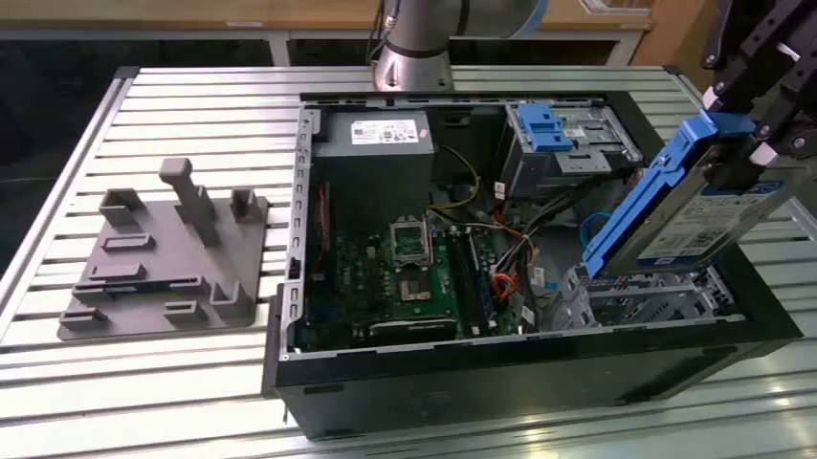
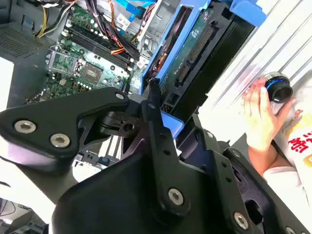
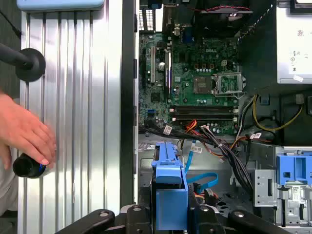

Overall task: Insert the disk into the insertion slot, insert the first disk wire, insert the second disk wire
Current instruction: 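Insert the disk into the insertion slot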

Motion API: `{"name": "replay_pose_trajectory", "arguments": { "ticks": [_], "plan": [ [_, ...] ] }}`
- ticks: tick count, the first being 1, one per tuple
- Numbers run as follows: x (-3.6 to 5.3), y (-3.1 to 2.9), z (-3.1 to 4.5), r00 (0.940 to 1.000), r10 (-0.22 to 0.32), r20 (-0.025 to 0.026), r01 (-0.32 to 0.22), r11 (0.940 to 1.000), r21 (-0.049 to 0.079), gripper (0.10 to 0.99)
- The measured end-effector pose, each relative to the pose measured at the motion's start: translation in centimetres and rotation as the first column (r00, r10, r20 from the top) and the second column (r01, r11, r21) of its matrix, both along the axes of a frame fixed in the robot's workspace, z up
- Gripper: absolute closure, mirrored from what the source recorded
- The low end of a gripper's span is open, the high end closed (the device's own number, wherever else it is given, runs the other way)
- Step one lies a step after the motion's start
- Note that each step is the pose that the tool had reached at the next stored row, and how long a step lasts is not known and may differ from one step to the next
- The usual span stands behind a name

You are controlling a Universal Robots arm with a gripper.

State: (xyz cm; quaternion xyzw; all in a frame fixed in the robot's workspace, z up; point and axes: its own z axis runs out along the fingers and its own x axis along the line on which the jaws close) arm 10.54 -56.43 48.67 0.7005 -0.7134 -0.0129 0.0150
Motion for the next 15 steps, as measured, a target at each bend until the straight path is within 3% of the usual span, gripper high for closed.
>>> {"name": "replay_pose_trajectory", "arguments": {
  "ticks": [12, 15],
  "plan": [
    [0.0, 0.0, 0.0, 1.0, 0.0, 0.0, 0.0, 1.0, 0.0, 0.722],
    [0.0, 0.0, 0.0, 1.0, 0.0, 0.0001, 0.0, 1.0, 0.005, 0.722]
  ]
}}
